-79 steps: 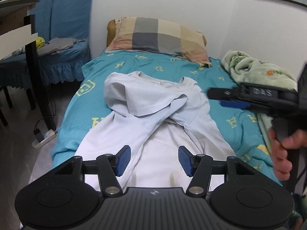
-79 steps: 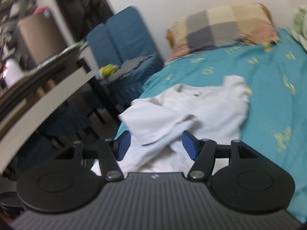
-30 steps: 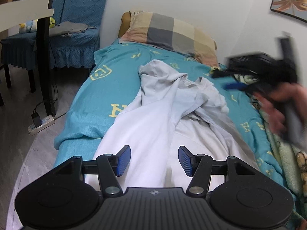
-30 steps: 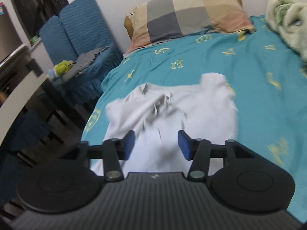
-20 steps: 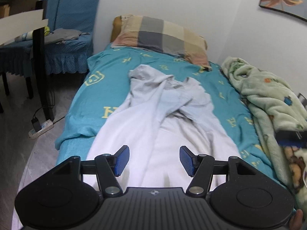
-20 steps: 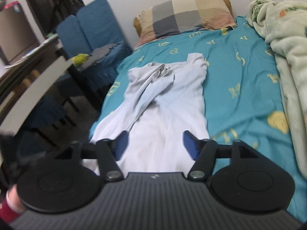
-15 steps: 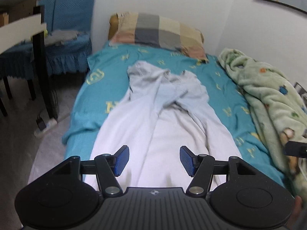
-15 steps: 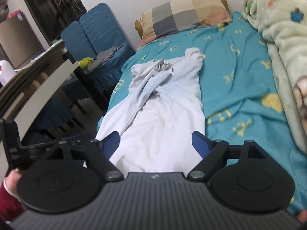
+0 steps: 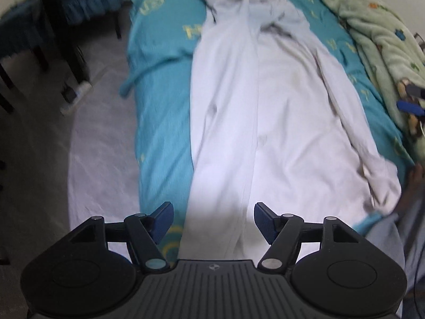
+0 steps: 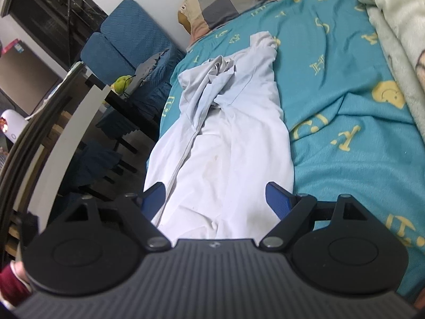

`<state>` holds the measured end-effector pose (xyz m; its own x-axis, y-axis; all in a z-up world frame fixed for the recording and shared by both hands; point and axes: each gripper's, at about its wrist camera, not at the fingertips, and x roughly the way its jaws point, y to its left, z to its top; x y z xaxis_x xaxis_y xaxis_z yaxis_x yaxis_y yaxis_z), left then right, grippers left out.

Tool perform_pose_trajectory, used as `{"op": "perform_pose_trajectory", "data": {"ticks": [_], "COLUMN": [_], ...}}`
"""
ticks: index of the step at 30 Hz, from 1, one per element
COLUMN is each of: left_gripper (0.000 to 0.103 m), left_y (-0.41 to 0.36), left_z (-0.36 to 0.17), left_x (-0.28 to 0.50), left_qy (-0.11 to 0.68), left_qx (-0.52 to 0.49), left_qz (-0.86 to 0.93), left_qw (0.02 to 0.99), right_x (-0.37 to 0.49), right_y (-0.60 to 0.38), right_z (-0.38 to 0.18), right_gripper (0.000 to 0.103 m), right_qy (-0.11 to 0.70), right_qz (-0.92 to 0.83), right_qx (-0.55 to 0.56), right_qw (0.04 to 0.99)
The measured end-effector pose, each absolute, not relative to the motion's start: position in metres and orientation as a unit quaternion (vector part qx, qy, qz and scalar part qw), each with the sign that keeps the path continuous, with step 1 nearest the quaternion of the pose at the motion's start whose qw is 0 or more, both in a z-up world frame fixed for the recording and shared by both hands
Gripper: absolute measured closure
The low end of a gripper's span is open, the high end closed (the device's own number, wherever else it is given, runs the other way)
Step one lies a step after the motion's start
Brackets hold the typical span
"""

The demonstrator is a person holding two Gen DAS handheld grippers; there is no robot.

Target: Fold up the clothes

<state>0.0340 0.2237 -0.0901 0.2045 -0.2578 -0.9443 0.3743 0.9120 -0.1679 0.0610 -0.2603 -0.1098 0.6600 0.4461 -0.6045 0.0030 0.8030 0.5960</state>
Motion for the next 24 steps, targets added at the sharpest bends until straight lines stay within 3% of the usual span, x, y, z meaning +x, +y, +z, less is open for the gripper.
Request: {"op": "perform_pose_trajectory", "data": {"ticks": [4,6,7,8,10,13,20,24], "left_gripper": [0.034,0.04,0.046,0.068,0.098,0.099,0.099,0.099], "left_y": [0.232,0.232,0.228,0.224,0.216,0.198,0.126,0.08], "left_z": [-0.117,-0.121,-0.12,-0.119,-0.117,-0.092,0.009,-0.004], "left_x": [0.033,0.032,0.03,0.028,0.023,0.01,-0.027,-0.039], "left_qy": [0.634,0.641,0.644,0.647,0.652,0.628,0.553,0.563], "left_qx": [0.062,0.068,0.08,0.093,0.119,0.166,0.152,0.142], "left_qz": [-0.226,-0.239,-0.243,-0.247,-0.254,-0.253,-0.305,-0.321], "left_qw": [0.737,0.726,0.721,0.715,0.704,0.717,0.76,0.748], "right_x": [0.063,0.065,0.067,0.069,0.071,0.073,0.071,0.072], "right_y": [-0.258,-0.255,-0.252,-0.25,-0.247,-0.244,-0.251,-0.252], "right_z": [-0.11,-0.111,-0.112,-0.113,-0.115,-0.117,-0.126,-0.135], "right_gripper": [0.019,0.019,0.019,0.019,0.019,0.019,0.019,0.019], "right_qy": [0.395,0.398,0.402,0.405,0.411,0.42,0.438,0.469], "right_qz": [0.129,0.127,0.124,0.123,0.121,0.118,0.102,0.101], "right_qx": [0.287,0.279,0.272,0.265,0.256,0.243,0.239,0.231], "right_qw": [0.863,0.865,0.866,0.866,0.866,0.866,0.86,0.846]}}
